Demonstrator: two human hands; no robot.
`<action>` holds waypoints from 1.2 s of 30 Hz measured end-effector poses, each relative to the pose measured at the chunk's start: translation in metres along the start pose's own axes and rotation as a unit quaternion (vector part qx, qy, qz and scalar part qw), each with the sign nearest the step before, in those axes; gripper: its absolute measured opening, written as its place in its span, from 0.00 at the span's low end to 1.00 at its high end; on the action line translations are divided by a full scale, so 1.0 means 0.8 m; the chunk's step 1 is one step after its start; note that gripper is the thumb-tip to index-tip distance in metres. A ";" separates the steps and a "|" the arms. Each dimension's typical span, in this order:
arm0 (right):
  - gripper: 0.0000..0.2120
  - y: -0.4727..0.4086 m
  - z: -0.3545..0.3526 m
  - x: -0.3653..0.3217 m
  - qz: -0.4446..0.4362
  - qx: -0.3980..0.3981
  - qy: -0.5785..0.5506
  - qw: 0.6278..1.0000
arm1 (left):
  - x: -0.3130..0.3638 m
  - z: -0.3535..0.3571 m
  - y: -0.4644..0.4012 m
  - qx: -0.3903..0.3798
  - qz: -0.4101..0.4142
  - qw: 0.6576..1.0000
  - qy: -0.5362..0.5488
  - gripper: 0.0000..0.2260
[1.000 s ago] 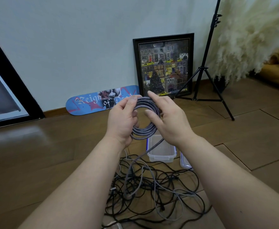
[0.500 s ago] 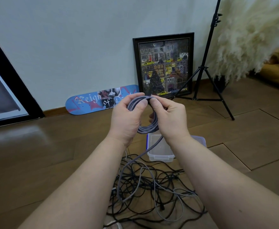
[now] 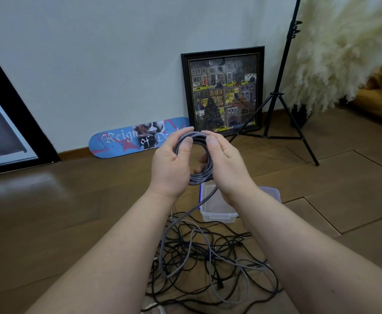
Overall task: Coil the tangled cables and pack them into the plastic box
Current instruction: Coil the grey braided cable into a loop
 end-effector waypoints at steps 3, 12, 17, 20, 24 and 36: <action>0.10 0.002 -0.007 -0.003 -0.002 0.023 0.022 0.999 | 0.000 0.006 0.001 -0.022 -0.003 1.000 -0.005 0.10; 0.13 0.001 -0.001 -0.003 -0.018 0.070 -0.037 0.997 | 0.000 0.006 0.002 0.001 -0.032 0.999 0.030 0.12; 0.15 -0.003 -0.001 -0.001 -0.044 0.088 0.041 0.994 | 0.005 0.006 0.003 -0.015 -0.038 0.999 0.012 0.13; 0.17 0.001 -0.007 -0.011 -0.103 0.069 0.105 0.987 | 0.011 0.008 0.001 -0.041 -0.034 0.998 0.015 0.13; 0.14 0.003 -0.016 -0.011 -0.175 0.093 0.140 0.970 | 0.018 0.014 0.003 -0.063 -0.034 0.997 0.028 0.13; 0.13 -0.005 -0.009 -0.008 -0.100 0.053 0.040 0.993 | 0.001 0.012 0.002 0.059 -0.094 0.986 0.121 0.09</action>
Point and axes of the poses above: each hand's wrist, its own y-axis away from the middle knuckle, its own z-axis out of the palm, x = y × z, the point moved 3 cm from there along -y, towards the middle knuckle, and after that the axes turned 1 degree about -z, right-handed, at the moved point
